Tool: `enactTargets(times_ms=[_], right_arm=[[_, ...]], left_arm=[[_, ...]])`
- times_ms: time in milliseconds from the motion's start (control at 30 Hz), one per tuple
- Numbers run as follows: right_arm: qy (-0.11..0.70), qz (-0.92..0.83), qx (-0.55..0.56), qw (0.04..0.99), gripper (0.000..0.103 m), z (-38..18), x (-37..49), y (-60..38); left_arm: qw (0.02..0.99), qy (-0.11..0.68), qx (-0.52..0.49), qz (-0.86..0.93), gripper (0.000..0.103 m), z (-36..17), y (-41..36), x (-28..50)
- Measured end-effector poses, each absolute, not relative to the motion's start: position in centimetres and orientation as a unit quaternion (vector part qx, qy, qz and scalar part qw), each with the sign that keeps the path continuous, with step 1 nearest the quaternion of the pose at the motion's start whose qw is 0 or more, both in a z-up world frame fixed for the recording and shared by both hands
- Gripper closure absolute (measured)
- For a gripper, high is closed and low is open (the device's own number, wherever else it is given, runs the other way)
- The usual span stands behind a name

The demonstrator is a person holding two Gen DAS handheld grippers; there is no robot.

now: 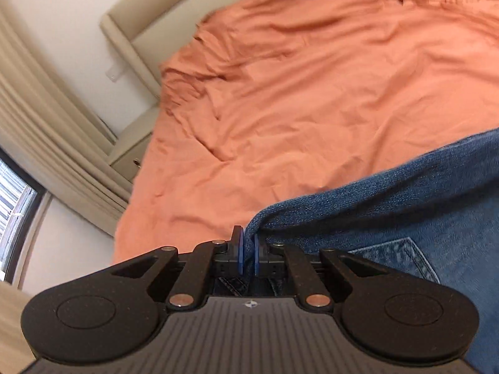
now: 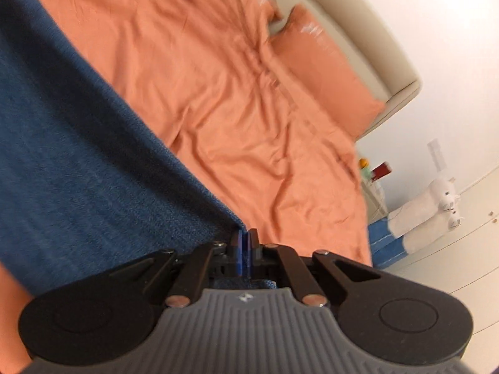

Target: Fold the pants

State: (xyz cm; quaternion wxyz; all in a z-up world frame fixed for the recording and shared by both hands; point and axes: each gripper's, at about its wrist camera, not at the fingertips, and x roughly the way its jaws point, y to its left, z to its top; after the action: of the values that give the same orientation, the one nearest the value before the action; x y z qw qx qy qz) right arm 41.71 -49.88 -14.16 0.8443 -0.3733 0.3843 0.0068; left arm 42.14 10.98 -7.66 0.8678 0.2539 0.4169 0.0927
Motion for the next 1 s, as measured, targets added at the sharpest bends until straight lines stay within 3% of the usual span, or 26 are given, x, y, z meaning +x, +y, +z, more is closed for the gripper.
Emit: enactTargets(times_ms=[333, 633, 700, 767, 800, 833, 867, 900, 933, 1000], right_arm=[[0.457, 0.02, -0.366, 0.81, 0.103, -23.7, 48.3, -49.3], [0.458, 0.006, -0.345, 0.819, 0.103, -25.3, 48.4, -49.2], [0.455, -0.006, -0.339, 0.823, 0.101, -24.7, 48.2, -49.2], [0.445, -0.021, -0.324, 0.834, 0.083, -23.6, 47.4, -49.2], [0.439, -0.028, -0.312, 0.842, 0.064, -22.9, 47.1, -49.2], [0.434, -0.031, -0.296, 0.85, 0.06, -22.2, 46.6, -49.2], [0.432, -0.028, -0.28, 0.857, 0.06, -21.5, 46.1, -49.0], [0.429, -0.028, -0.268, 0.862, 0.06, -20.9, 45.5, -48.6], [0.425, -0.029, -0.261, 0.866, 0.059, -20.3, 44.8, -48.0], [0.416, -0.016, -0.235, 0.878, 0.058, -19.0, 43.1, -46.5]], left_arm=[[0.836, 0.473, 0.264, 0.084, 0.096, -15.4, 11.2, 48.0], [0.83, 0.482, 0.263, 0.096, 0.094, -17.5, 11.0, 48.8], [0.832, 0.475, 0.27, 0.099, 0.087, -17.2, 10.9, 48.4], [0.841, 0.464, 0.262, 0.097, 0.082, -16.2, 11.1, 47.9], [0.846, 0.46, 0.252, 0.096, 0.078, -15.6, 11.4, 47.8], [0.853, 0.457, 0.235, 0.093, 0.074, -14.8, 11.7, 47.5], [0.863, 0.45, 0.215, 0.087, 0.055, -13.8, 12.1, 47.0], [0.871, 0.44, 0.2, 0.087, 0.023, -12.8, 12.5, 46.6], [0.88, 0.428, 0.186, 0.089, 0.018, -11.8, 13.0, 46.2], [0.895, 0.409, 0.153, 0.088, 0.024, -9.8, 14.2, 44.8]])
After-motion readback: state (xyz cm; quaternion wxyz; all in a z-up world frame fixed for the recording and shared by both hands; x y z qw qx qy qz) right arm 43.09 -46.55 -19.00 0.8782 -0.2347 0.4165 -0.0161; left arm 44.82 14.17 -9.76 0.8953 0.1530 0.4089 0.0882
